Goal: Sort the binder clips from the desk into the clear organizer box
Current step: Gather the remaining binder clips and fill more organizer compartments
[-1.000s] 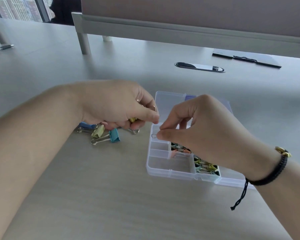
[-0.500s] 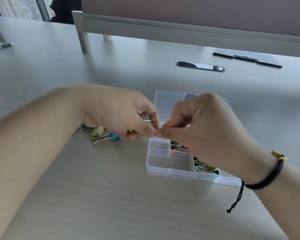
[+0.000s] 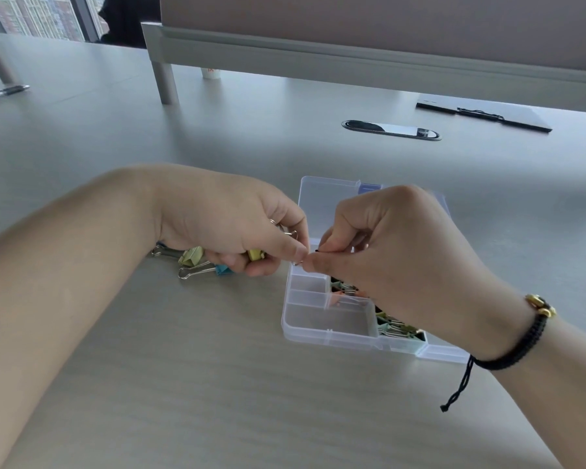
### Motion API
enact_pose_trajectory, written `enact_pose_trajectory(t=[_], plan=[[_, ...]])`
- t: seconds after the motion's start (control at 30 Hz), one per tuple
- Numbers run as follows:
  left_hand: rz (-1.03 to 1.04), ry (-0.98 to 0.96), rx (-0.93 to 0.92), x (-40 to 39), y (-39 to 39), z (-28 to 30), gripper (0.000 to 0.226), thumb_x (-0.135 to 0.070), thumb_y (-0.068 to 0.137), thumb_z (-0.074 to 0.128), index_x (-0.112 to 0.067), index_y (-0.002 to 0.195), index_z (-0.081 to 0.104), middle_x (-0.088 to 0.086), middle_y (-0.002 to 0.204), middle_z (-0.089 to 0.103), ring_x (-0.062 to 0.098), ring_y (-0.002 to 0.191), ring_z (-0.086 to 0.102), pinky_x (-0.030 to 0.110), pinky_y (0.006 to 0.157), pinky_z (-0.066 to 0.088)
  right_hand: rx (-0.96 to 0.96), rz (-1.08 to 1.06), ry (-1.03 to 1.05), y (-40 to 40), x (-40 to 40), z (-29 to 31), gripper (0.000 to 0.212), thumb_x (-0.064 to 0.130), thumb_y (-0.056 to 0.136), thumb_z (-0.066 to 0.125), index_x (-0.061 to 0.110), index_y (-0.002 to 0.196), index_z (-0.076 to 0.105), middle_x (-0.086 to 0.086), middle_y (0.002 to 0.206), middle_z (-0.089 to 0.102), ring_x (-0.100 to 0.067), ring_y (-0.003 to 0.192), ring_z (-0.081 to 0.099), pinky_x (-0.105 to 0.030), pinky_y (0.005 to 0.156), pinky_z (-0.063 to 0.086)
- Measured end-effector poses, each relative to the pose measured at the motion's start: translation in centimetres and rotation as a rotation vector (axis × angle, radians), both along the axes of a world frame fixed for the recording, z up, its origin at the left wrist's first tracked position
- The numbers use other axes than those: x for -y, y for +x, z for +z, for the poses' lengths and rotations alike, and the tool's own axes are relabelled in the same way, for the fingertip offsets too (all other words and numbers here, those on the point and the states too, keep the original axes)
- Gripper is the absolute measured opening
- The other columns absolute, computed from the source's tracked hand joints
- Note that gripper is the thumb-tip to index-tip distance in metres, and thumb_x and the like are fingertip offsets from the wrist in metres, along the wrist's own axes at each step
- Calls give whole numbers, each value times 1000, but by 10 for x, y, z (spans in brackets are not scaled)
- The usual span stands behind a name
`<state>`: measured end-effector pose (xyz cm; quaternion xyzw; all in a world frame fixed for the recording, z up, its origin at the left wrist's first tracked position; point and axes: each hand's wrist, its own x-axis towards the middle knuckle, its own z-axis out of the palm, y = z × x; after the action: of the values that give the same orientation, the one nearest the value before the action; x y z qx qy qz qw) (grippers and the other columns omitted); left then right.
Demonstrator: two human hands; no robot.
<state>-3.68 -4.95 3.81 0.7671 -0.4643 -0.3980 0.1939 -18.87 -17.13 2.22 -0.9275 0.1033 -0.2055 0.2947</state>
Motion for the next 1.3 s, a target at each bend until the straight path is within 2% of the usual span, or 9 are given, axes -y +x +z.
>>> enact_pose_trajectory(t=[0.13,0.23,0.43,0.6,0.77,0.87,1.03,1.17,1.3], plan=[[0,3,-12,0,0,0,12,-24,95,56,-15,99,61,2,51,51,14,36,30,25,43,20,-6,4,24,1,1,0,24,27,68,88,16,58,69,2,64,72,-13,57,64,-26,61,52],[7,9,-28,0,1,0,15,-25,94,55,-14,101,61,3,52,51,13,34,30,22,41,20,-22,-2,72,1,3,0,24,28,67,88,15,59,70,1,66,73,-16,59,66,-25,61,53],[11,20,-31,-1,0,1,10,-24,95,57,-17,100,62,1,50,50,12,34,29,20,39,20,-96,36,4,3,3,2,20,26,68,88,19,60,71,5,68,73,-9,59,64,-27,59,51],[18,29,-17,0,-4,1,11,-24,94,59,-15,100,61,-1,48,49,12,34,29,21,40,20,-89,25,-67,1,-1,3,16,23,70,87,21,63,72,10,54,65,-2,63,60,-8,57,43],[42,31,-12,1,-7,-1,9,-23,91,62,-14,95,61,0,50,49,19,43,29,29,47,17,-125,-43,-121,3,-9,3,18,17,71,80,15,58,69,-1,53,66,-13,58,59,-25,58,48],[54,21,12,2,-9,-3,5,-21,89,64,-16,90,61,1,51,48,23,52,29,32,51,18,-159,-89,-137,5,-14,2,19,14,70,77,14,55,65,-4,52,64,-15,53,57,-26,54,46],[50,-3,98,5,-13,-4,5,-20,91,62,-18,86,60,-2,46,48,19,45,32,32,52,24,-190,-126,-153,7,-16,2,29,11,70,74,19,49,56,-2,52,63,-13,47,55,-22,48,45],[35,-14,145,5,-15,-4,6,-20,91,60,-20,85,60,-3,45,48,19,45,34,34,54,29,-196,-111,-155,7,-15,1,20,12,70,75,21,57,63,5,51,53,-7,46,46,-13,45,40],[20,-12,152,5,-15,-5,8,-20,92,59,-21,85,60,-2,47,49,20,46,35,34,55,30,-198,-99,-166,8,-12,-2,9,18,71,76,25,74,71,10,68,62,-8,66,58,-13,51,40]])
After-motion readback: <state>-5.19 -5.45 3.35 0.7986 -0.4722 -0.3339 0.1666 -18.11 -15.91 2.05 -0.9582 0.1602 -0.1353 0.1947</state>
